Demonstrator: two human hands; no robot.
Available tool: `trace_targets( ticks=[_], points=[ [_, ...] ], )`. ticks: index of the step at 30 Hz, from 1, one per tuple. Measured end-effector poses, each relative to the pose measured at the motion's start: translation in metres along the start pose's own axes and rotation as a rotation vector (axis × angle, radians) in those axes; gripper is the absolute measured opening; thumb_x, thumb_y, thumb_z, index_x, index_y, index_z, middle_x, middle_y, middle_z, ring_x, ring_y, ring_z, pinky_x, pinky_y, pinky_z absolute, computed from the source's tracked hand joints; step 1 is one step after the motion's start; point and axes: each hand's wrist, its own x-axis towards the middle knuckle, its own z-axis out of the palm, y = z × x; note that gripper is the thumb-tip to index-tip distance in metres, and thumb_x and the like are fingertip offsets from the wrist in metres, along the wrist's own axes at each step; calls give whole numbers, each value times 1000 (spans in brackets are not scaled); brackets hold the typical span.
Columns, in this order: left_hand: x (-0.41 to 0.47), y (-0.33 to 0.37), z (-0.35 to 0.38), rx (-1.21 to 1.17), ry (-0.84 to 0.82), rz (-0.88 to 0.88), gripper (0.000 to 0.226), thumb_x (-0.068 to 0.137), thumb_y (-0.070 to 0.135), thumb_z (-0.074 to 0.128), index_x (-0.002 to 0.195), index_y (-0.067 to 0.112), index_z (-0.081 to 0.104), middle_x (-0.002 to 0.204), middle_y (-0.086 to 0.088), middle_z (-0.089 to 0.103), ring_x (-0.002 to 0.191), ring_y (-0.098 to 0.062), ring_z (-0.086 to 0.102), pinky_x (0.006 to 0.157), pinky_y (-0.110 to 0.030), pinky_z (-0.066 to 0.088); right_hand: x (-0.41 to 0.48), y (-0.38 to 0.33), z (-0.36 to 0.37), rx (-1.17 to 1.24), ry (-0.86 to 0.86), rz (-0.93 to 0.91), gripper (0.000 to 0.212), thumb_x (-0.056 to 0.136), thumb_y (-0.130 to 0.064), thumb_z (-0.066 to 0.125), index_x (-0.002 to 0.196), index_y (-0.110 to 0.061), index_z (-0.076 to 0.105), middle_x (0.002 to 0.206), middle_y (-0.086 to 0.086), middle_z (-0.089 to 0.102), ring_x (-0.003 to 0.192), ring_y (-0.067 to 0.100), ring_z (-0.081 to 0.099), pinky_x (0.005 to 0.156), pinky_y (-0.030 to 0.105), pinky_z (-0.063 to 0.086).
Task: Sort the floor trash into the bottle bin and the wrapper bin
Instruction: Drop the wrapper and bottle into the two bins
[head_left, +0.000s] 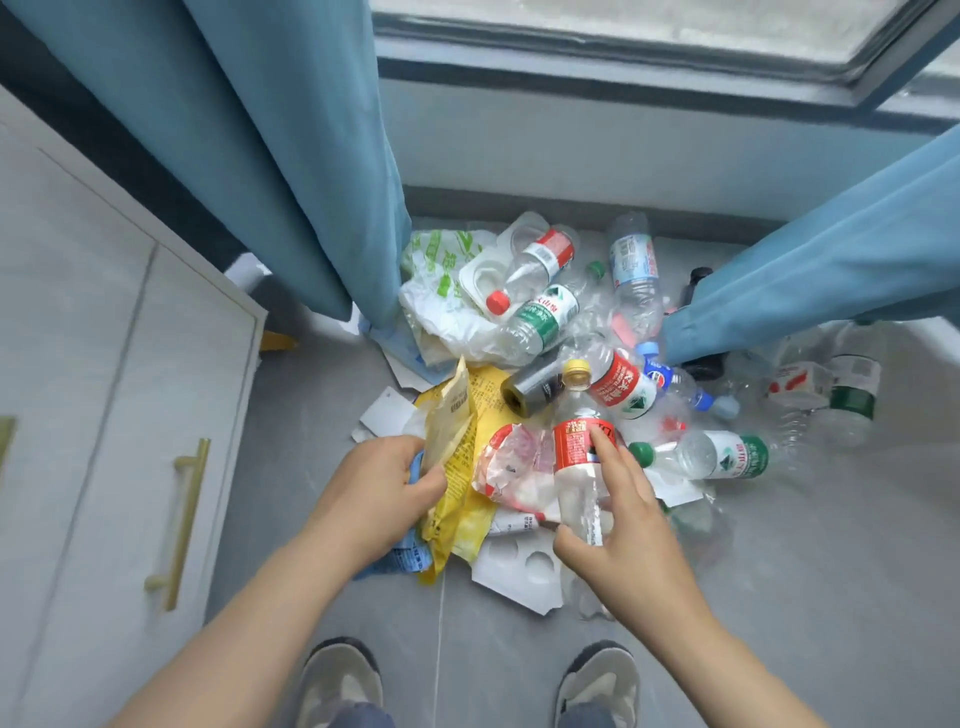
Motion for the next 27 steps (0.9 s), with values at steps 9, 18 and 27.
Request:
trace_targets(
  ticks=[9, 18, 27],
  points=[
    [-85, 153, -149, 19, -19, 27, 31, 84, 30, 57, 74, 2, 53, 62, -7, 50, 59, -24, 44, 55, -30, 30, -88, -138, -166, 81, 79, 75, 100, 75, -25, 67, 147, -54, 5, 161, -11, 6, 148, 8, 9, 112, 33, 31],
    [-176, 319, -292, 64, -52, 228, 38, 86, 26, 55, 60, 16, 28, 57, 2, 30, 52, -14, 26, 49, -31, 19, -184, -262, -300, 187, 259, 121, 97, 75, -29, 71, 149, -45, 10, 160, -3, 12, 146, 16, 18, 111, 35, 31],
    [-276, 437, -385, -21, -41, 494, 33, 84, 26, 53, 62, 8, 37, 58, -2, 36, 56, -15, 32, 56, -30, 28, -319, -345, -415, 371, 588, 128, 95, 73, -22, 71, 150, -38, 17, 142, -12, 34, 121, 11, 46, 90, 25, 41]
  ],
)
